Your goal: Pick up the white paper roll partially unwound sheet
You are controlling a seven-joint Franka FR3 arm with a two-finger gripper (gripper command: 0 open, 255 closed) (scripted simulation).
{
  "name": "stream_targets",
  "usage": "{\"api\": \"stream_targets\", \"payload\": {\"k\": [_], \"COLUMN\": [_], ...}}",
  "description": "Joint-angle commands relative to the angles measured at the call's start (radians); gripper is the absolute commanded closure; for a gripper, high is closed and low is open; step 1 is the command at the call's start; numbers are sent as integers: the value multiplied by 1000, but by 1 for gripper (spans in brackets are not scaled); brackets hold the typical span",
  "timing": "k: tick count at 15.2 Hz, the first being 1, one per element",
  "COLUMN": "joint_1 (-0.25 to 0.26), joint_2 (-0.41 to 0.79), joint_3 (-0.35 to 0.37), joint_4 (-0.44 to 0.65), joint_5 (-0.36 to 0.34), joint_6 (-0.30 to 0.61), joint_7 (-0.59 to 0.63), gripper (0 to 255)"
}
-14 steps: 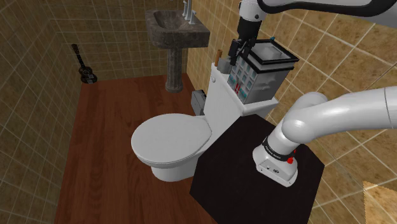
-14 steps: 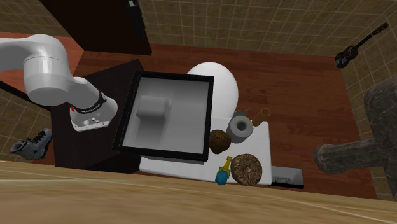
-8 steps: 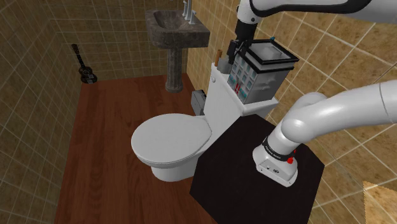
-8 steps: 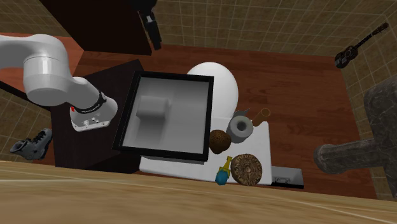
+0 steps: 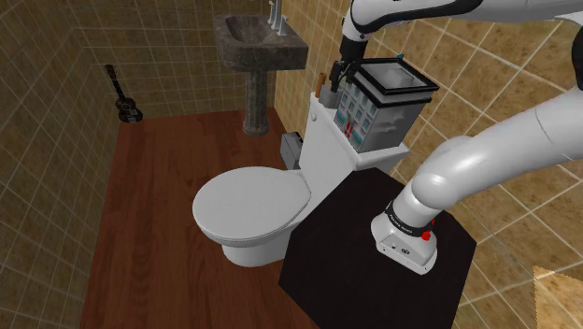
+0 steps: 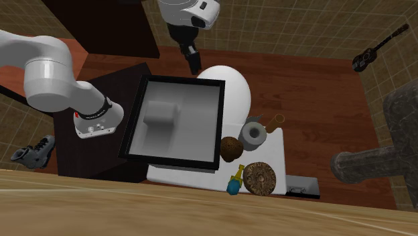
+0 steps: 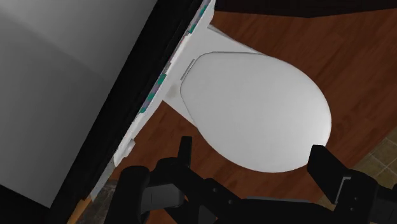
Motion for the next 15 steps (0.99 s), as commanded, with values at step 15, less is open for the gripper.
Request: {"api": "stream_targets", "payload": {"k": [15], "joint_1": [-67], "joint_2": [588], "joint_3": [-164], "joint_4": [376], "joint_5": [210], "joint_6": [226], "joint_7": [-385], "gripper": [0]}}
